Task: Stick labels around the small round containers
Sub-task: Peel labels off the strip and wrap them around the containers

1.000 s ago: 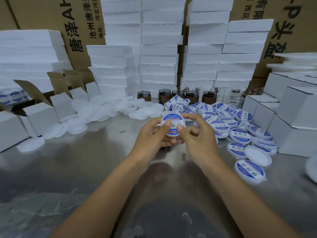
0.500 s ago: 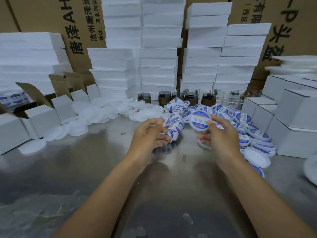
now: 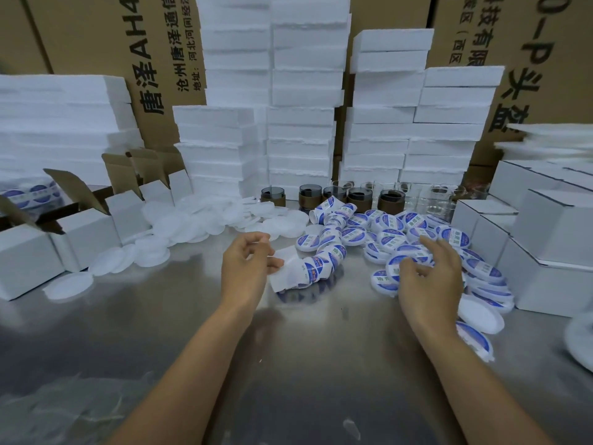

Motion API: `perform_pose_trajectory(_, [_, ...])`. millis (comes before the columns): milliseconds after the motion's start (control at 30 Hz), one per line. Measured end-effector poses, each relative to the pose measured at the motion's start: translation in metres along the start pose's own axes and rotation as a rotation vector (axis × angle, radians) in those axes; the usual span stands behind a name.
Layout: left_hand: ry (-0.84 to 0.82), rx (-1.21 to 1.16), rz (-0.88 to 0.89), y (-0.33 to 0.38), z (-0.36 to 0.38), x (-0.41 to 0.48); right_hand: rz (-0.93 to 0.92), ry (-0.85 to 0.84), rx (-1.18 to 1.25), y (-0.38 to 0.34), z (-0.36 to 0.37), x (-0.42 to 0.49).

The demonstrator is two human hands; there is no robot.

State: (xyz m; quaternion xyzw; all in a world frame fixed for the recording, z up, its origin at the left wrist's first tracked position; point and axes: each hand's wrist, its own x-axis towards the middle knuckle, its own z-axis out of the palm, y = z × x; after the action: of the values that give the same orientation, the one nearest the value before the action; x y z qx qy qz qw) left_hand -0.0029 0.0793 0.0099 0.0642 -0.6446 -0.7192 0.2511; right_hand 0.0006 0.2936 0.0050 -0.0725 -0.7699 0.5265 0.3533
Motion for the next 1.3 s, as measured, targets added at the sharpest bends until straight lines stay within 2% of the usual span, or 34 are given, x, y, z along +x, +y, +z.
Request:
perform_pose_trajectory(133, [0.085, 0.245, 0.051, -0.008, -0.006, 0.03, -0.311, -0.177, -0.197, -0.005, 0.013, -0.016])
perform_pose_trajectory(233, [0.052, 0.52, 0.1, -0.019, -0.009, 0.062, -0.453, -0.246, -0.319, -0.005, 0.018, -0.02])
perform_pose_trajectory(333, [-0.112, 0.777, 0.178, -0.034, -0.005, 0.091, -0.496, -0.269, -0.345, -0.004, 0.018, -0.019])
perform_pose_trajectory(467, [-0.274, 0.965, 0.3, -0.044, 0.009, 0.117, -0.522, -0.271, -0.342, -0.004, 0.019, -0.019])
perform_pose_trajectory(600, [-0.325, 1.218, 0.407, -0.047, 0.02, 0.133, -0.566, -0.261, -0.342, -0.001, 0.021, -0.016])
perform_pose_trajectory(867, [-0.316, 1.375, 0.535, -0.042, 0.025, 0.131, -0.582, -0.253, -0.348, 0.002, 0.021, -0.016])
perform_pose_trajectory(933, [-0.331, 1.334, 0.564, -0.038, 0.022, 0.129, -0.568, -0.267, -0.354, 0.001, 0.02, -0.016])
perform_pose_trajectory(967, [-0.327, 1.23, 0.56, -0.034, 0.02, 0.125, -0.558, -0.276, -0.354, 0.0, 0.02, -0.016])
perform_pose_trajectory(1100, [-0.254, 0.645, 0.39, 0.0, 0.018, 0.096, -0.532, -0.301, -0.373, -0.002, 0.017, -0.018])
perform_pose_trajectory(1200, [-0.15, 0.415, 0.313, 0.029, 0.018, 0.061, -0.515, -0.311, -0.385, -0.003, 0.017, -0.019])
perform_pose_trajectory(1300, [-0.21, 0.196, 0.168, 0.041, 0.017, 0.018, -0.454, -0.29, -0.247, -0.007, 0.02, -0.023])
